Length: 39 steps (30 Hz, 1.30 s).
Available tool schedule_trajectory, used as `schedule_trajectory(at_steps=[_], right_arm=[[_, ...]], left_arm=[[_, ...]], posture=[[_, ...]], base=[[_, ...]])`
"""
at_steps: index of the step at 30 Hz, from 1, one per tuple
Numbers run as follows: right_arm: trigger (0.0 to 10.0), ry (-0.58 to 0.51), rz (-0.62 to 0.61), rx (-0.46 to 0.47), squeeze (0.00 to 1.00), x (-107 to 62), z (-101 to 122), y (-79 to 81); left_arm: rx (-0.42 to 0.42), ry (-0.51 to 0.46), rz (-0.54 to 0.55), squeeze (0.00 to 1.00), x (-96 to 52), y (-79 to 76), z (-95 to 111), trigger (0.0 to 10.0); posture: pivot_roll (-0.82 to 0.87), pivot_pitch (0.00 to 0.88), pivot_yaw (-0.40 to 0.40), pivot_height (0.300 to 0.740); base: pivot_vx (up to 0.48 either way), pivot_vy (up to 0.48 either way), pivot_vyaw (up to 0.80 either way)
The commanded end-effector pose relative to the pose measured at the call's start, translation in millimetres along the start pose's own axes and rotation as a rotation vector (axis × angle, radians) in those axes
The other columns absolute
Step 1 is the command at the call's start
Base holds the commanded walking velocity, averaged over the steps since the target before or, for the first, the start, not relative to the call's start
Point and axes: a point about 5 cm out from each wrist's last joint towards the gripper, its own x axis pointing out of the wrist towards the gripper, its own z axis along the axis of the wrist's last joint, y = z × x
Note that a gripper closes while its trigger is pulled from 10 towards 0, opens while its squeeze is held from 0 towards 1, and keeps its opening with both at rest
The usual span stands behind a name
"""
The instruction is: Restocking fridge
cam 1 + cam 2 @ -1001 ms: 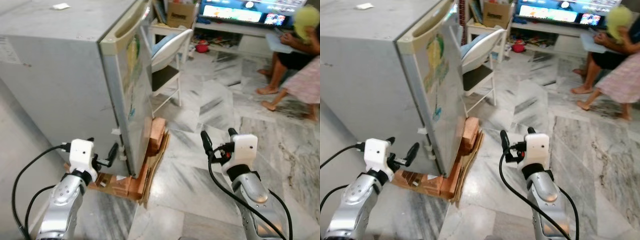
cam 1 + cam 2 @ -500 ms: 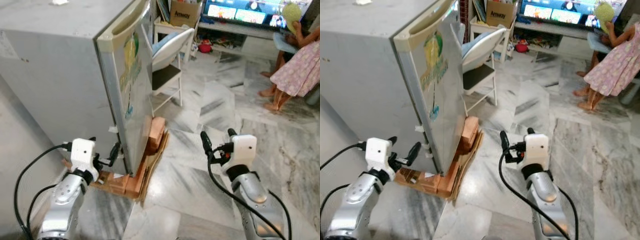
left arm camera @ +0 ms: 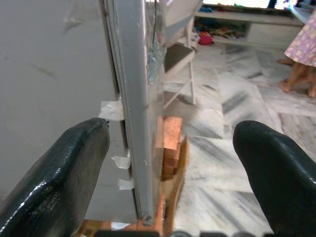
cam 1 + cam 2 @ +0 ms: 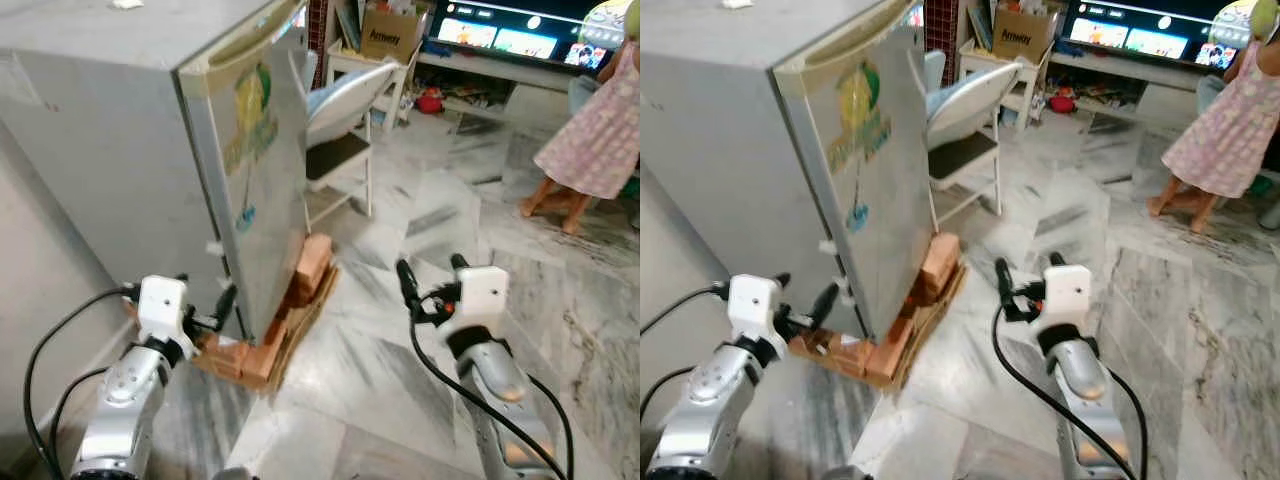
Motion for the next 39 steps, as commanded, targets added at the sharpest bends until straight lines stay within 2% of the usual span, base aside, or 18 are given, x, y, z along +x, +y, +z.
schedule_trajectory(at_steps=[1,6,15,17,20,22,27,33,39], right_arm=[[10.0,0.005,-0.027,-0.011,0.0,-0.9,-1,-6.3],[10.0,0.004,-0.027,-0.012,0.0,-0.9,0,-6.8],[10.0,0.018,-0.049,-0.011,0.0,-2.3,-2,-10.0],[10.0,0.021,-0.052,-0.011,0.0,-2.7,-2,-10.6],[10.0,0.023,-0.059,-0.016,0.0,-3.8,-2,-12.7],[10.0,0.019,-0.057,-0.02,0.0,-2.4,-1,-12.7],[10.0,0.011,-0.052,-0.017,0.0,1.1,2,-10.5],[10.0,0.003,-0.043,-0.03,0.0,4.4,5,-11.9],[10.0,-0.008,-0.055,-0.026,0.0,8.5,9,-15.6]], left_arm=[[0.016,0.0,0.014,0.0,2.9,0.0,1,10.0],[0.016,0.008,0.061,0.0,7.0,4.3,-1,10.0],[0.008,-0.007,0.081,0.0,14.6,9.8,3,10.0],[0.01,-0.013,0.088,0.0,13.4,11.5,5,10.0],[0.01,-0.023,0.101,0.0,2.8,14.2,5,10.0],[0.007,-0.021,0.111,0.0,-4.8,12.8,2,10.0],[-0.011,-0.021,0.137,0.0,-13.2,8.0,-2,10.0],[-0.028,-0.023,0.117,0.0,-13.7,1.8,-3,10.0],[-0.02,-0.039,0.118,0.0,-7.2,5.6,6,10.0]], posture=[[-0.01,0.009,-0.035,0.74],[-0.01,0.009,-0.038,0.74],[-0.03,0.008,-0.033,0.74],[-0.03,0.009,-0.031,0.74],[-0.02,0.012,-0.032,0.74],[-0.02,0.013,-0.037,0.74],[-0.01,0.016,-0.038,0.74],[-0.02,0.012,-0.035,0.74],[-0.05,0.02,-0.027,0.74]], base=[[0.0,0.0,0.0],[0.0,0.0,0.0],[0.0,0.0,0.0],[0.0,0.0,-0.48],[0.0,0.0,-0.48],[0.0,0.0,0.0],[0.0,0.0,-0.24],[0.0,0.0,-0.49],[0.0,0.0,-0.4]])
